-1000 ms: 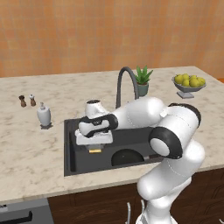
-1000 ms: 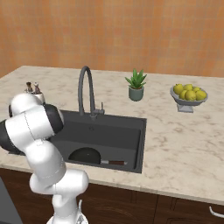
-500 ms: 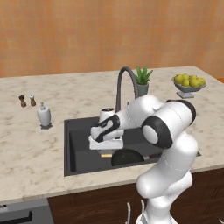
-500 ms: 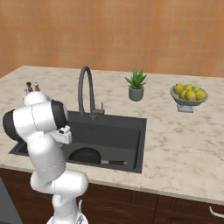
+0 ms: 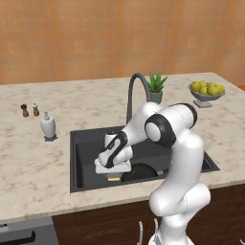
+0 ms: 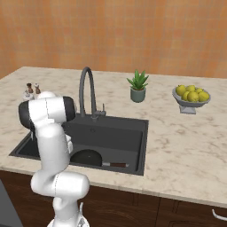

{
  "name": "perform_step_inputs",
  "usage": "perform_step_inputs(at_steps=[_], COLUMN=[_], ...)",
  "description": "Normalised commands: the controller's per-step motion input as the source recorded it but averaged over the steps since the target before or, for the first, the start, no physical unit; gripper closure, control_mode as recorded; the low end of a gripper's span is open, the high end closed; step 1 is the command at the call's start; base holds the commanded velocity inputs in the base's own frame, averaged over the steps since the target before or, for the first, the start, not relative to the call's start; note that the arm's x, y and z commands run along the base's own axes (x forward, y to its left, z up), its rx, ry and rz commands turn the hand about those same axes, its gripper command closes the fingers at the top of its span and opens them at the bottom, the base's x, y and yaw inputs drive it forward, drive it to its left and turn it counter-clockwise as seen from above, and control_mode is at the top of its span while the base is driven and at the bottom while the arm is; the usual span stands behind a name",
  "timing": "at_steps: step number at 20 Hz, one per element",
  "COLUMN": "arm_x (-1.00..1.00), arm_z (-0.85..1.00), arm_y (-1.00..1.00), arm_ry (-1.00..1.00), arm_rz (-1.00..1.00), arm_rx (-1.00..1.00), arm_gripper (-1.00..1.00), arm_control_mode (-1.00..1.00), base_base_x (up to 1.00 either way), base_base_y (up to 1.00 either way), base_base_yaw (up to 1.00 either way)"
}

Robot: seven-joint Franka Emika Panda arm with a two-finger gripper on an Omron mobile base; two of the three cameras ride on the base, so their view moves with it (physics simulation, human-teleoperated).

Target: Pick the pan and sponge and place them into the sink. Then turn on the water.

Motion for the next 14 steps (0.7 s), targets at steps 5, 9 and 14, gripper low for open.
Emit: perform_step_inputs(at_steps=[5,9,14], arm_x=[0.24,0.16,0.06], arm_z=[-0.48,-0.33,-0.27], arm_y=[0.04,0.00,0.00], arm_ry=[0.00,0.00,0.00], arm_rz=[0.00,0.00,0.00], arm_rx=[0.00,0.00,0.00], arm_gripper=[1.00,1.00,1.00], arm_control_mode=[-1.00,-1.00,-1.00], base_base_x=[0.00,0.00,0.00], base_base_y=[0.00,0.00,0.00], base_base_yaw=[0.00,0.00,0.00])
